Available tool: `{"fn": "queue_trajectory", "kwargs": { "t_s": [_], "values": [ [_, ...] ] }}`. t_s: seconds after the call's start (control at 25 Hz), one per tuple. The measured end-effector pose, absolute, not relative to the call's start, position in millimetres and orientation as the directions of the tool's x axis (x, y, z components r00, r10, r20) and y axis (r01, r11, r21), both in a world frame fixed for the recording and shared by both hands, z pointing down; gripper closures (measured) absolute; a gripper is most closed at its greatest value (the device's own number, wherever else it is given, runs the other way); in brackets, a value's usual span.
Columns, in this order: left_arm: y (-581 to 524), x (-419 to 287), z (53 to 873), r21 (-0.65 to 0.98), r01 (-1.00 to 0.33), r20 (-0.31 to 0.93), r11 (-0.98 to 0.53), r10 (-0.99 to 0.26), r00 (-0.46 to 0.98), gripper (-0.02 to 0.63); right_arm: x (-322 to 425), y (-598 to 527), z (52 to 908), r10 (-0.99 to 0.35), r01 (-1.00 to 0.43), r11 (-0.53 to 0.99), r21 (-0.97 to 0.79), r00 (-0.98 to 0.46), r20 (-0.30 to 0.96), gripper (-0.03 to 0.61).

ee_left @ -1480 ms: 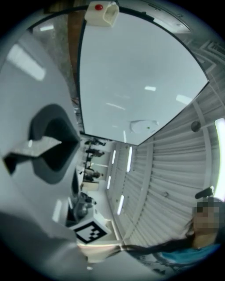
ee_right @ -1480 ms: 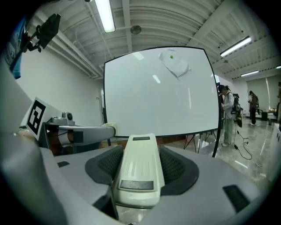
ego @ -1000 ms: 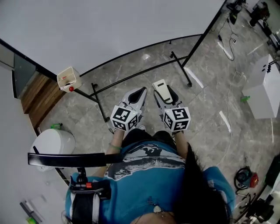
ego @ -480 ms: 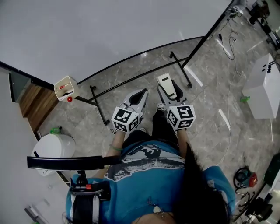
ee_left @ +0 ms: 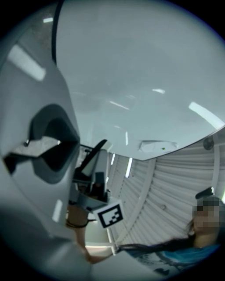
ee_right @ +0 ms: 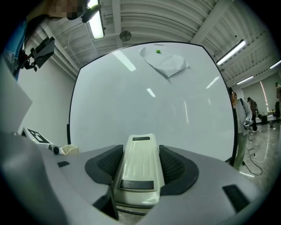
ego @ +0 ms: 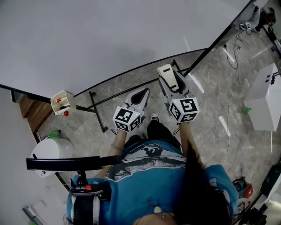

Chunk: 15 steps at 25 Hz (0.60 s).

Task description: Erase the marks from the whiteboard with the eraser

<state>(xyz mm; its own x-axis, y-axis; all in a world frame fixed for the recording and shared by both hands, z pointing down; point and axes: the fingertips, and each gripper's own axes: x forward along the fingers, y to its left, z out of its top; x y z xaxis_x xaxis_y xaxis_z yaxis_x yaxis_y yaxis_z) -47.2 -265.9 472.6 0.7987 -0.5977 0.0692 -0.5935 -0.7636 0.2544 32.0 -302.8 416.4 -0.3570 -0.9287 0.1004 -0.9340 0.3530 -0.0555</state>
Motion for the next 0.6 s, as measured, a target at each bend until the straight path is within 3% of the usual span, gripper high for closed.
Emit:
{"fn": "queue_trajectory", "kwargs": {
  "t_s": [0.36, 0.6],
  "values": [
    [-343.9, 36.9, 451.9, 0.246, -0.659, 0.069, -0.711, -0.665, 0.743, 0.611, 108.6, -407.6, 363.6, -0.903, -0.902, 0.430, 0.047, -0.430, 0.005, 0.316],
    [-382.0, 60.4, 453.9, 0.240, -0.699, 0.090, -0.674, -0.702, 0.707, 0.611, 105.0, -457.1, 334.7, -0.850, -0.836, 0.489, 0.251, -0.521, -0.078, 0.316]
  ]
}}
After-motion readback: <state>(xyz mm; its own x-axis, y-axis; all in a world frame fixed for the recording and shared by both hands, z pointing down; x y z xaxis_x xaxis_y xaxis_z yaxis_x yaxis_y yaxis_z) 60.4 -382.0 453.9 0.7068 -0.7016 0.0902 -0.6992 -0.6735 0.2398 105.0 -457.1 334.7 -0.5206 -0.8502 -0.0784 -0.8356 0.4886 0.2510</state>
